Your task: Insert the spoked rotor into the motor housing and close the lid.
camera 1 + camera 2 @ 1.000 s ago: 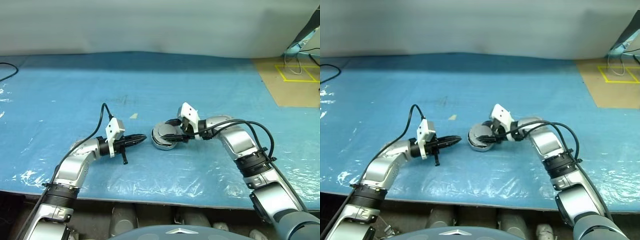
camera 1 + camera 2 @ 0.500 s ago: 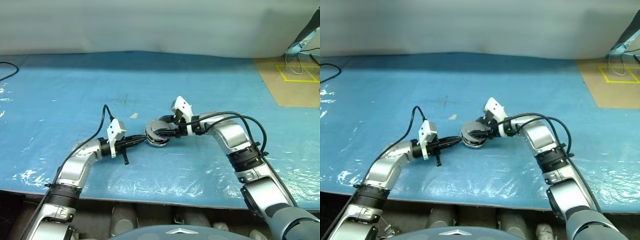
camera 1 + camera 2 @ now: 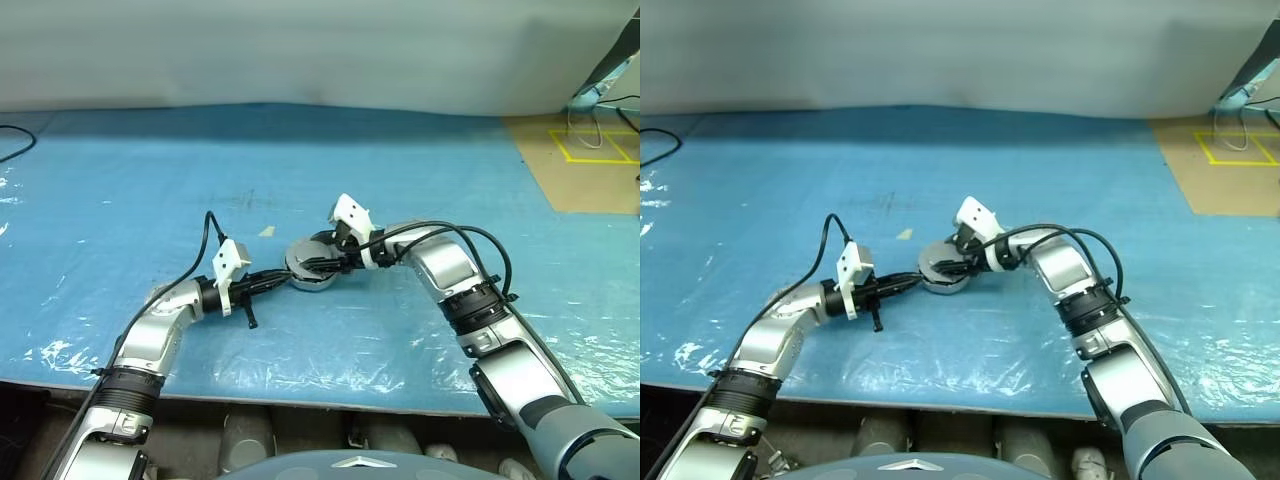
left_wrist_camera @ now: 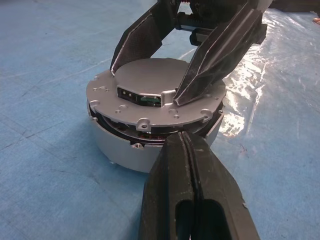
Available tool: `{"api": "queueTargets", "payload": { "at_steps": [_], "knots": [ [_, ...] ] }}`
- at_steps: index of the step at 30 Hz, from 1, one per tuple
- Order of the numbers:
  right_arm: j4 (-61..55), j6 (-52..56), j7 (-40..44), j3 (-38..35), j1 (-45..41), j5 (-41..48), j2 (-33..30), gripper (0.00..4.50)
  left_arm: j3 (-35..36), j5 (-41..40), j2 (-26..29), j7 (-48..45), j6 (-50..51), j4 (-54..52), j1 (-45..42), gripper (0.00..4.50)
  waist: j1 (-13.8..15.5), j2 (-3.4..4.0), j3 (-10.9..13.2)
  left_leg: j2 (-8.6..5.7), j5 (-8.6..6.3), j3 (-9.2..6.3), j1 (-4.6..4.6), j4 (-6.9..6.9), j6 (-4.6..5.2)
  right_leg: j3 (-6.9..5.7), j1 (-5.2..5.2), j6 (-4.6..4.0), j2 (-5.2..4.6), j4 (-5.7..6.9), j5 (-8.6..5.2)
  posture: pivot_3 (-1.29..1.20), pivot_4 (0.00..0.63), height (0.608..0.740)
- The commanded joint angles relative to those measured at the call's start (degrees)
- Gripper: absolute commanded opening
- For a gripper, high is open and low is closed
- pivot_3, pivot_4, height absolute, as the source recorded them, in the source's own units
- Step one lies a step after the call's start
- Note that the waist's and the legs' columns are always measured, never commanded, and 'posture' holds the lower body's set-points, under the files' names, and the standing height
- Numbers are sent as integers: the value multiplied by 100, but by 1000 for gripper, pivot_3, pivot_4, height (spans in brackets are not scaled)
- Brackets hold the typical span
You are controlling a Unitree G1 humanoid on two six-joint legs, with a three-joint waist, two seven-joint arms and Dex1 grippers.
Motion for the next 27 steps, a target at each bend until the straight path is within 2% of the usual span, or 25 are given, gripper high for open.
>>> {"api": "queueTargets", "payload": {
  "at_steps": [1, 18, 27],
  "knots": [
    [195, -150, -91, 126, -107, -162, 110, 2934, 45, -21, -18, 14, -87, -11, -8, 0, -30, 0, 0, 0, 0, 0, 0, 1, 0, 0, 2, 0, 0, 1, 0, 0, 150, 740],
    [855, -236, -523, 394, -255, -685, 634, 2934, 74, 0, -59, 35, -93, 48, -36, 0, -111, 0, -1, 3, 1, 0, 29, 1, -2, 4, 35, -15, -1, 4, 9, 0, 150, 740],
    [652, 337, -159, 460, -438, -551, 733, 2934, 69, -18, -68, 110, 43, -139, -33, 0, -92, 0, -1, 4, 1, 0, 35, -2, -2, 4, 30, -15, -2, -2, 9, 0, 150, 740]
  ]
}}
